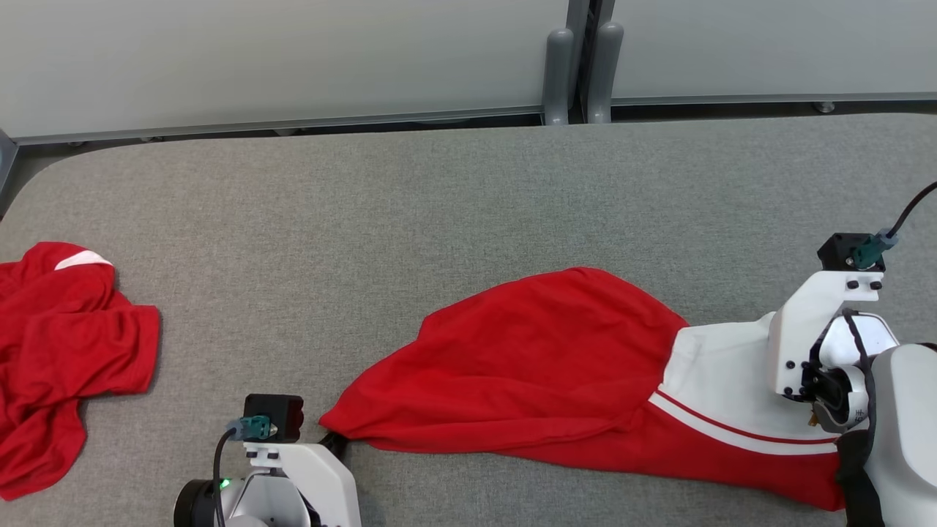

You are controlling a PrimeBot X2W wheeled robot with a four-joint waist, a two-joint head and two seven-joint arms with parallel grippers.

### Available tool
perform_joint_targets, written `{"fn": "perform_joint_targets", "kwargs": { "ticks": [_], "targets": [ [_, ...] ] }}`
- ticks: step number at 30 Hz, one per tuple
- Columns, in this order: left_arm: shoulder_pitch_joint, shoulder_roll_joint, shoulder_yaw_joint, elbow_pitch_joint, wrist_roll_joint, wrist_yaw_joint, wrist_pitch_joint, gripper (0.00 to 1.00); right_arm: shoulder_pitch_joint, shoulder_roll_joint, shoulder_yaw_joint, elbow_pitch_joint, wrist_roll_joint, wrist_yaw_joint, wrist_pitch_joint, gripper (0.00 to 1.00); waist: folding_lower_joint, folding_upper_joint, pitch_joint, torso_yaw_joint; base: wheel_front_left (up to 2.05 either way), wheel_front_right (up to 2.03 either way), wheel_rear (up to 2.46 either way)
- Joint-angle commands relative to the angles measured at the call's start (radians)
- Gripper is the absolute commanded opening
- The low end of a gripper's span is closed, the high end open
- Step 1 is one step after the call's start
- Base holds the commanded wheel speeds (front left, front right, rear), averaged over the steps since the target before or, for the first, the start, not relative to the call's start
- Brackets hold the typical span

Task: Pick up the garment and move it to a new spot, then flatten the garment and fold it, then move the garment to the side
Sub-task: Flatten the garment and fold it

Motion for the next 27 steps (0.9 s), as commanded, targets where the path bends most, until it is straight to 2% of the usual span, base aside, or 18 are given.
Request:
{"fn": "perform_joint_targets", "kwargs": {
  "ticks": [1,2,8,11,14,19,23,27],
  "targets": [
    [-0.009,0.005,-0.002,0.017,-0.006,0.002,0.002,0.00,-0.008,-0.006,0.002,0.004,0.002,0.000,-0.002,0.22,0.0000,0.0000,0.004,0.001,0.00,0.00,0.00],
    [-0.009,0.004,-0.002,0.018,-0.008,0.001,0.004,0.00,-0.009,-0.006,0.009,0.003,0.010,0.000,-0.006,0.00,0.0000,0.0000,0.004,0.001,0.00,0.00,0.00],
    [-0.010,0.005,0.010,0.014,-0.009,0.007,-0.014,0.00,-0.006,-0.006,0.019,-0.009,0.013,0.000,-0.024,0.00,0.0000,0.0000,0.003,-0.006,0.00,0.00,0.00],
    [-0.026,-0.004,0.042,-0.016,-0.024,0.005,-0.065,0.00,-0.019,-0.006,0.028,-0.040,0.030,0.000,-0.073,0.00,0.0000,0.0000,0.000,-0.012,0.00,0.00,0.00],
    [-0.050,-0.022,0.094,-0.062,-0.068,-0.025,-0.124,0.00,-0.035,-0.006,0.050,-0.088,0.064,0.000,-0.133,0.00,0.0000,0.0000,-0.011,-0.021,0.00,0.00,0.00],
    [-0.139,-0.021,0.193,-0.175,-0.148,-0.102,-0.186,0.00,-0.072,-0.015,0.093,-0.199,0.110,0.000,-0.237,0.00,0.0000,0.0000,-0.049,-0.039,0.00,0.00,0.00],
    [-0.251,-0.006,0.250,-0.232,-0.203,-0.153,-0.172,0.00,-0.110,-0.035,0.090,-0.284,0.116,0.000,-0.310,0.00,0.0000,0.0000,-0.088,-0.051,0.00,0.00,0.00],
    [-0.355,-0.024,0.289,-0.256,-0.278,-0.183,-0.131,0.00,-0.163,-0.058,0.109,-0.353,0.117,0.000,-0.382,0.00,0.0000,0.0000,-0.133,-0.075,0.00,0.00,0.00]
  ]
}}
